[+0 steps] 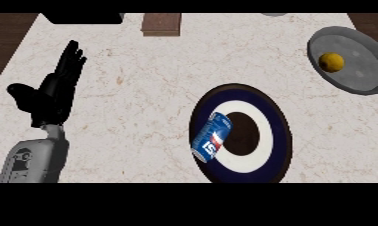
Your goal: Pick the lemon from the plate and place it in the pan
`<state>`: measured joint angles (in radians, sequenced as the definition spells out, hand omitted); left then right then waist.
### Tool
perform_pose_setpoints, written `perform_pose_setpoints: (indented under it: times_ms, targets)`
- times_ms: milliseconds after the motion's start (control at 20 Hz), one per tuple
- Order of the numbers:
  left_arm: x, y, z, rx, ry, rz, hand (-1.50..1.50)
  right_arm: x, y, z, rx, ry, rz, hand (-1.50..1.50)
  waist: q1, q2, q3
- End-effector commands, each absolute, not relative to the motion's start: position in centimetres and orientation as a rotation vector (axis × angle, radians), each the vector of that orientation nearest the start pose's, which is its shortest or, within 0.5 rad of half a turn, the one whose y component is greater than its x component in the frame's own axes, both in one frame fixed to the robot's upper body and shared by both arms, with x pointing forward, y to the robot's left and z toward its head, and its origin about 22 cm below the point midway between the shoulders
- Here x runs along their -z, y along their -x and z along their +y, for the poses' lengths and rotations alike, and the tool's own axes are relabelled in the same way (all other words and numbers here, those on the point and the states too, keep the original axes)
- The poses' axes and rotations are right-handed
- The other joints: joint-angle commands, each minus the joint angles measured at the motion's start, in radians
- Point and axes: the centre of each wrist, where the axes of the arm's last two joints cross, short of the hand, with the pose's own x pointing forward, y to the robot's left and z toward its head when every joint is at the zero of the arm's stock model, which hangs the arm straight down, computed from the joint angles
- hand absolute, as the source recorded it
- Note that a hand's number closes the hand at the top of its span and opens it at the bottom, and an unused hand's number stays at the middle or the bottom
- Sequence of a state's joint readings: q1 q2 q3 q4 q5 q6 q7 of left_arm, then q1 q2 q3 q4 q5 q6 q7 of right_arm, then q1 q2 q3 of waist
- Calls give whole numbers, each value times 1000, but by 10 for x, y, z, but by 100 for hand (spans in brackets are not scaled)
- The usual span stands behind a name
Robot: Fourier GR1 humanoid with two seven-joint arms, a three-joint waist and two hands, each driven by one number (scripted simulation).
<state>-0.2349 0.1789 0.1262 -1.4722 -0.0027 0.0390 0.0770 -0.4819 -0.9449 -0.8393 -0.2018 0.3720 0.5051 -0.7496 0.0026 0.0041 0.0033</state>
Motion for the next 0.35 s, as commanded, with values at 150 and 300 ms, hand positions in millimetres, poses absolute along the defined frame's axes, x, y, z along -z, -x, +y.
perform_pose_setpoints:
  times_ms: [150,300]
  targets:
    - [-47,-290,285,58,-215,-1602,0,-60,-160,-611,-63,353,-1722,-150,-10,-5,-1]
    - [-69,-303,276,55,-205,-1616,0,-74,-175,-610,-126,394,-1699,-150,-4,-4,-1]
